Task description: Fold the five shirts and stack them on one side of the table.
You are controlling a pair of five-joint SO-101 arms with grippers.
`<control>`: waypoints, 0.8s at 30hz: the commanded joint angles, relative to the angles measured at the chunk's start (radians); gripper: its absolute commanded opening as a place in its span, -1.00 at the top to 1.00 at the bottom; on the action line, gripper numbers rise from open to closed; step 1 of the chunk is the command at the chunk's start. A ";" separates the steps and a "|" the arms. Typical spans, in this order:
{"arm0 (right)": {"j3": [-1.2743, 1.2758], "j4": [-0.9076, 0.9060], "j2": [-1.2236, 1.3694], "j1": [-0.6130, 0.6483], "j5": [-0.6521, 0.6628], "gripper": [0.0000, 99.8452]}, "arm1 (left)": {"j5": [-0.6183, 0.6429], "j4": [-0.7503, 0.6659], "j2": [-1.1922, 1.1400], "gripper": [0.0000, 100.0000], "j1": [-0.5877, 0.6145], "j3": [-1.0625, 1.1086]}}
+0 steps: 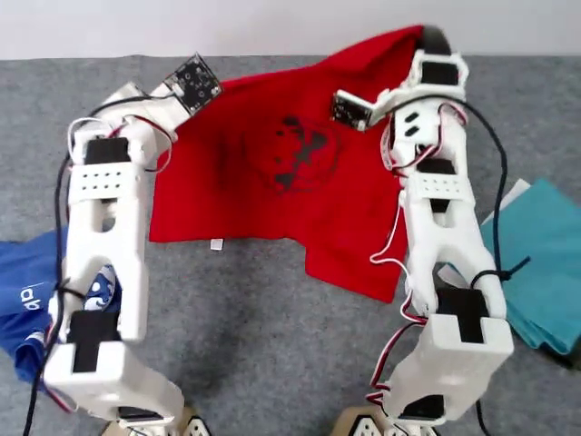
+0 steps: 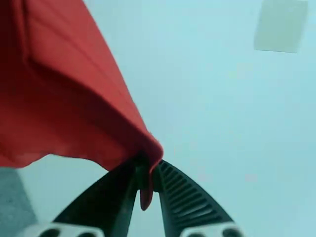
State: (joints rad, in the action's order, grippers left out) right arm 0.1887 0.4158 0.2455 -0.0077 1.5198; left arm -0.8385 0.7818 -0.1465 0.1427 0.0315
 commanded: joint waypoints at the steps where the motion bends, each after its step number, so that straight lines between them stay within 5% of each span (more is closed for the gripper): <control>1: 0.018 0.021 -0.031 -0.028 0.012 0.98 | -0.008 0.005 -0.023 0.99 0.017 -0.005; 7: 0.173 -0.018 -0.159 -0.028 0.011 0.98 | -0.008 0.025 -0.077 0.99 0.015 -0.007; 24: 0.488 -0.829 -0.690 -0.028 0.005 0.98 | -0.009 0.414 -0.100 0.99 0.020 -0.005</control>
State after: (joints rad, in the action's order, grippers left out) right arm 0.6767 -0.2931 -0.3483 -0.0184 1.5198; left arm -0.8385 1.1485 -0.2539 0.1458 0.0315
